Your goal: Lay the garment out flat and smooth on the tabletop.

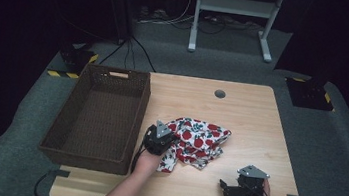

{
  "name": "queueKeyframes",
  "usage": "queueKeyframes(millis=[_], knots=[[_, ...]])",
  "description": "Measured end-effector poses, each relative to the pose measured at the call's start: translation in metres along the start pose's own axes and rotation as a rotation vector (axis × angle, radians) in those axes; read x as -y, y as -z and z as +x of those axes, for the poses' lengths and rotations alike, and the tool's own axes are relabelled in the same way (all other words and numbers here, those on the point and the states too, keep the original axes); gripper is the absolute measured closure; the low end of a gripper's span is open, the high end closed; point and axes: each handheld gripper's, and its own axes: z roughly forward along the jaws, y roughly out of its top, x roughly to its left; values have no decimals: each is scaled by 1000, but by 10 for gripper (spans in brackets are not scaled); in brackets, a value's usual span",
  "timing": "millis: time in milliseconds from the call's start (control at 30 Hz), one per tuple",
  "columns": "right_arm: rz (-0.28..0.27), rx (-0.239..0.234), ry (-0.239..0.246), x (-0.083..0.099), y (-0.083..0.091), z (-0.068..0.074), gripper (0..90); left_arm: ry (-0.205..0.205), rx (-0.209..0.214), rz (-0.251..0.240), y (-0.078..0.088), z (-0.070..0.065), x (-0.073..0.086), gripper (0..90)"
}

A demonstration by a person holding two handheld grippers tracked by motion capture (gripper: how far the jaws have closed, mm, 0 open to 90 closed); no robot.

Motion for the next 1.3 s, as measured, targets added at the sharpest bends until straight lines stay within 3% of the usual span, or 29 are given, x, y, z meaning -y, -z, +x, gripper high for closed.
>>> queueKeyframes(millis=[233, 367, 533, 700, 867, 1033, 1300], knots=[[0, 4, 14, -3, -1, 4, 33, -94, -4, 39, -5, -7, 8, 825], [-10, 20, 40, -6, 0, 11, 58, -114, 3, 41, -6, -7, 16, 827], [-28, -8, 10, -12, -4, 23, 121, -133, -2, 38, -7, -9, 18, 828], [-44, 3, 36, -17, -11, 40, 261, -132, 0, 34, -7, -9, 18, 828], [-66, 13, 47, -31, -13, 48, 369, -127, 7, 34, -8, -8, 18, 829], [-87, -3, 15, -48, -23, 57, 460, -133, 7, 30, -8, -8, 18, 841], [-44, 14, 13, -58, -46, 71, 646, -129, 11, 23, -7, -8, 18, 850]])
